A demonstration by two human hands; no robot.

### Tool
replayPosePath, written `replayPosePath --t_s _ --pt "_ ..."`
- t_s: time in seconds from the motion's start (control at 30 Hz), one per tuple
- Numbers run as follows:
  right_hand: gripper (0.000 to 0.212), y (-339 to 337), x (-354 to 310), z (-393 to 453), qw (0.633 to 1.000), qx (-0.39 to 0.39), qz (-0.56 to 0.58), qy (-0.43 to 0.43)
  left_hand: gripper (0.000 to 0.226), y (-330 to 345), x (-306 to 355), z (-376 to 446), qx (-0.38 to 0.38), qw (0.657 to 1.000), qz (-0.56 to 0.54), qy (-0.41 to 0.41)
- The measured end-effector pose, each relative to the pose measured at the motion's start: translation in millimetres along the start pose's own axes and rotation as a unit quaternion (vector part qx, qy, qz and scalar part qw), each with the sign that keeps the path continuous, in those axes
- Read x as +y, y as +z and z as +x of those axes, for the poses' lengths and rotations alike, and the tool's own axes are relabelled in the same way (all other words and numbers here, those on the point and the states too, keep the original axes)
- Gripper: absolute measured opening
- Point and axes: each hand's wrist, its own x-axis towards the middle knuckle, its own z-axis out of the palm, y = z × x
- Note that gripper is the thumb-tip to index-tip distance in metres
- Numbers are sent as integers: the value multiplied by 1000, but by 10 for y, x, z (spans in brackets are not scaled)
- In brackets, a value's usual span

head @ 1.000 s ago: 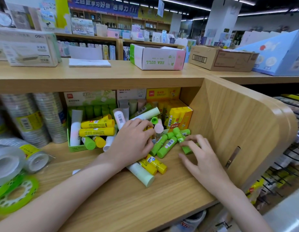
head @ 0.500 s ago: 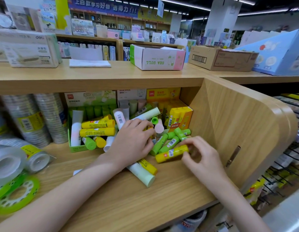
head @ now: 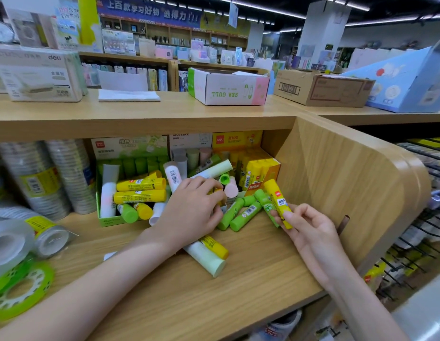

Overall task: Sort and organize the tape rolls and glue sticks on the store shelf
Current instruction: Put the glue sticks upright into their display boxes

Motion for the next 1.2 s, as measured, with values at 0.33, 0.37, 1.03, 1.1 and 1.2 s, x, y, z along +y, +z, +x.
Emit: replayPosePath --t_s 0.33,0.37,1.03,1.1,1.2 --pt "57 8 38 91 998 -40 -35 -24 32 6 -5 1 6 1000 -3 4" --pt "55 13 32 85 998 -43 -29 -24 32 7 -7 1 6 1000 -4 4" --pt "42 457 -60 846 716 -18 -601 -354 34 -39 -12 -14 9 999 -31 38" --pt "41 460 6 842 691 -13 -621 -369 35 -36 -20 -11 -4 998 -20 61" --pt "38 461 42 833 678 -13 -639 -363 36 -10 -25 -12 -9 997 6 76"
